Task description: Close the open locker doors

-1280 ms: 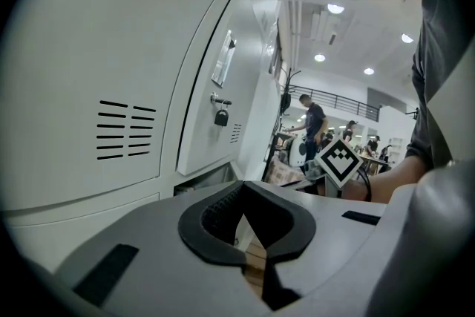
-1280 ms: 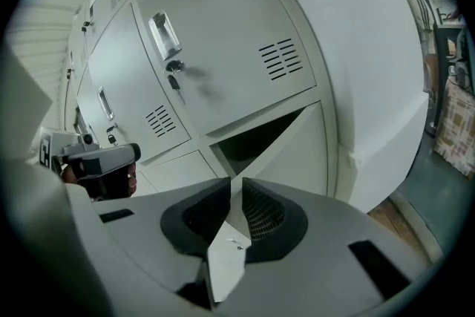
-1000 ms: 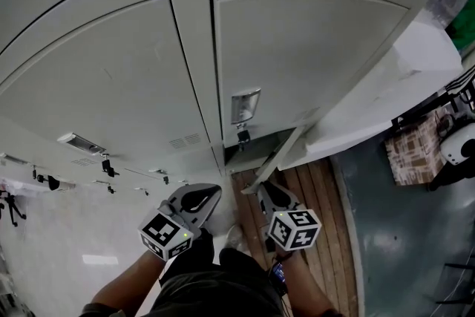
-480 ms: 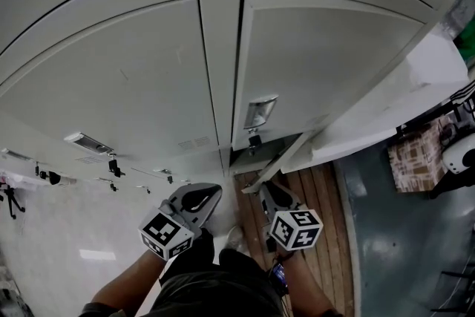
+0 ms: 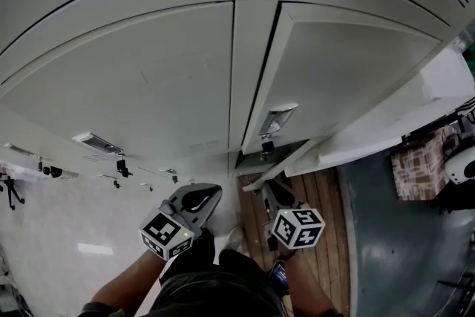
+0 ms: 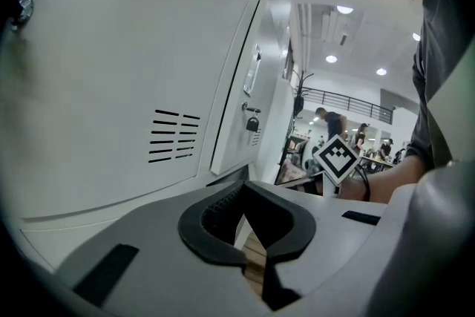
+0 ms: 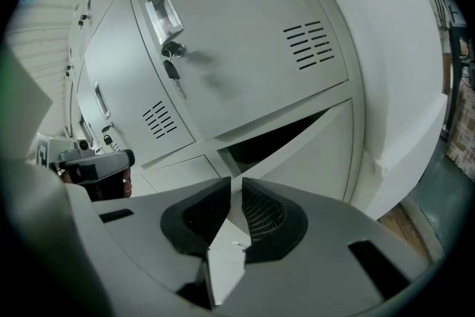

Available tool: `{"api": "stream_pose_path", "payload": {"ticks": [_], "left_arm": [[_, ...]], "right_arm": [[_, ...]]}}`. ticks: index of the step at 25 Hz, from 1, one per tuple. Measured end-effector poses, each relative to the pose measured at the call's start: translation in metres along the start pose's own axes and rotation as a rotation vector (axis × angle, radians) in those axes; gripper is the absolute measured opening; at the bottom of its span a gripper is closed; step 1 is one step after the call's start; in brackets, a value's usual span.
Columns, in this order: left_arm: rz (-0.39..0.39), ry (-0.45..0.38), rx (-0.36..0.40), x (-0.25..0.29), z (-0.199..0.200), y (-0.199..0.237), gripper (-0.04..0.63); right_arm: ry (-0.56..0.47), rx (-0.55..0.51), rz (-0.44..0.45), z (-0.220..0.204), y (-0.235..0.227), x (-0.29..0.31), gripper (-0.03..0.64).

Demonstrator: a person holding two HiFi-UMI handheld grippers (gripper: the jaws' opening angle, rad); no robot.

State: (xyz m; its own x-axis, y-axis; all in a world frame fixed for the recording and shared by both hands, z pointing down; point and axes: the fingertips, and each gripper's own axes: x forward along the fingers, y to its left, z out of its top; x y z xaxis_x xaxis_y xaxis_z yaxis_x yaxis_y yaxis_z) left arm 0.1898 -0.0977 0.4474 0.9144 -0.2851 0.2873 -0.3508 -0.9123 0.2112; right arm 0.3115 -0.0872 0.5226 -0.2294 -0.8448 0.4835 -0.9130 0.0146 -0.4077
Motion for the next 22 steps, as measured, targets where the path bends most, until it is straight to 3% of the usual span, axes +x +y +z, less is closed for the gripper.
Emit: {"api": "stream_pose_path", "payload": {"ticks": [22], "left_arm": [[0.049, -0.003, -0.027, -0.007, 0.007, 0.032, 0.009]], "right_arm": [[0.033, 0.006, 0.016, 0.012, 0.005, 0.039, 0.031]]}}
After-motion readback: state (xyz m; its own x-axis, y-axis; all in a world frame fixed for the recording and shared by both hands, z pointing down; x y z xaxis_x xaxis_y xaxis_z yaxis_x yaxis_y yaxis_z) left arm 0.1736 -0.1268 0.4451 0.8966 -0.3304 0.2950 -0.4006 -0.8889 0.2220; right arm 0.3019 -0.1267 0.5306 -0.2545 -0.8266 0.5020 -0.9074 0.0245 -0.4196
